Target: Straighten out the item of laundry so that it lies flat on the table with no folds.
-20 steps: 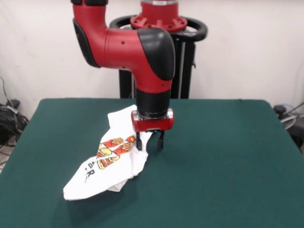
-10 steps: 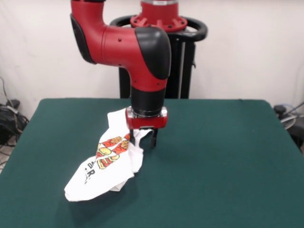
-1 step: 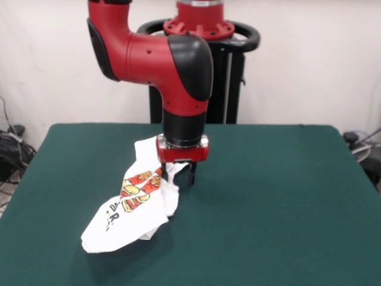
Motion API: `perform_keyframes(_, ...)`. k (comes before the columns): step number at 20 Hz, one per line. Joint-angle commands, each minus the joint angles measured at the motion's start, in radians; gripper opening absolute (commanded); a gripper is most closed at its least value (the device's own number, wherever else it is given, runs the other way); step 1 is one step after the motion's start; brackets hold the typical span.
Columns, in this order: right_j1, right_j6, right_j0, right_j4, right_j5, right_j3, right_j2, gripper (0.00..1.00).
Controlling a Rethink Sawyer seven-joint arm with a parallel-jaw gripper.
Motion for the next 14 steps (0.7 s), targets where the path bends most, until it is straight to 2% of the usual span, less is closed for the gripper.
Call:
perform_keyframes(1,0.038,0.1,0.011,-0.011,0.093,-0.092,-0.002,1.0)
perform_keyframes(7,0.003,0.133,0.082,-0.016,0.062,-0.096,-0.092,1.0)
perform_keyframes(14,-0.023,0.128,0.106,-0.005,0.066,-0.111,-0.112,1.0)
